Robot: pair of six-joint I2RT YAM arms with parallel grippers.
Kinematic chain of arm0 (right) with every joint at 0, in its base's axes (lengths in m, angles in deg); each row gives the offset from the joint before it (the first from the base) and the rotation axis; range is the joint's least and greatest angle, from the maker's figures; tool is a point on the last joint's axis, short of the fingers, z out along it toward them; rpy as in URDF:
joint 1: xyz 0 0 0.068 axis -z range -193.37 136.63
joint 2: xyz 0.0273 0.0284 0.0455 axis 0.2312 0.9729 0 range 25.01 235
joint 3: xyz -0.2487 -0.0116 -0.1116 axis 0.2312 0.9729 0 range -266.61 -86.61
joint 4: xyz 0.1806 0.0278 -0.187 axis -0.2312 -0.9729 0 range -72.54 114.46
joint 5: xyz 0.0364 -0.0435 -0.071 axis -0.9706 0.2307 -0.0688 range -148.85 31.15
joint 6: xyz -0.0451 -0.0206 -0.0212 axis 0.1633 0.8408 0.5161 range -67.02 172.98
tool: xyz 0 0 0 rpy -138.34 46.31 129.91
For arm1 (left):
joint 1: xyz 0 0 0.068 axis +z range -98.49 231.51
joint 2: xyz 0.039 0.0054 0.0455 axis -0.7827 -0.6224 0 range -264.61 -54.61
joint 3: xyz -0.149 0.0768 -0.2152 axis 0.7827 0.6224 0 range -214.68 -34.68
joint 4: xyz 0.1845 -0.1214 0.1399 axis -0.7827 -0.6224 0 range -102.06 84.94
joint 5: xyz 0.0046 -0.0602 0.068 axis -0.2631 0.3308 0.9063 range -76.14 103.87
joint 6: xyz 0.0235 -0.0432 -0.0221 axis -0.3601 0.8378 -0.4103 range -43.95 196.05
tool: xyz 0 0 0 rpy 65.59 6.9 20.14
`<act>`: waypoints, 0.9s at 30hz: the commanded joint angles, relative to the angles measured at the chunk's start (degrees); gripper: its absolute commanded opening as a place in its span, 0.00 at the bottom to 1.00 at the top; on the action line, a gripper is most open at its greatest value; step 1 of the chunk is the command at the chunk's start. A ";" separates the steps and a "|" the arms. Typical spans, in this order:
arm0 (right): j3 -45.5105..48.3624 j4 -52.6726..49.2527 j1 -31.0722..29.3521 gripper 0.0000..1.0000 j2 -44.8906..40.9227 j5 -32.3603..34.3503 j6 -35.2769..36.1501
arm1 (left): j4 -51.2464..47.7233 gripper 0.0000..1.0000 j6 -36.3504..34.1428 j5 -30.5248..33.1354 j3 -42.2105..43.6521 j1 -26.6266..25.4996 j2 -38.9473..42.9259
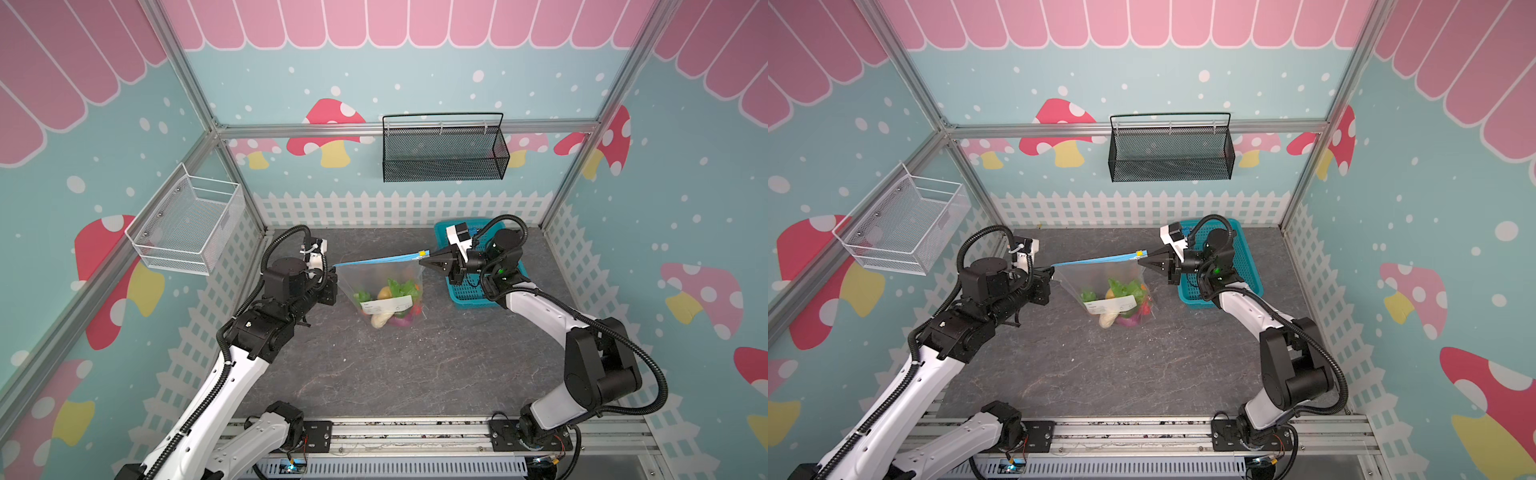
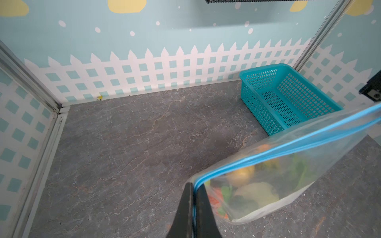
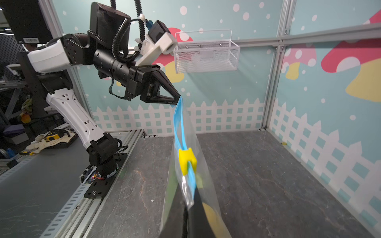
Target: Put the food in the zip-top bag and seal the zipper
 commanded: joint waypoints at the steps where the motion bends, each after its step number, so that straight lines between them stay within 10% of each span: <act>1: 1.91 -7.79 1.04 0.00 -3.77 2.98 7.08 | 1.57 0.00 2.37 -0.10 -0.22 3.00 -0.46; 20: 5.67 -2.73 2.05 0.31 -5.45 -1.02 4.74 | 4.70 0.00 3.21 -9.38 -0.71 3.12 -3.22; 27: 5.19 -1.25 2.14 0.21 -4.81 -1.97 3.71 | 4.94 0.00 3.51 -9.48 -0.26 3.12 -2.92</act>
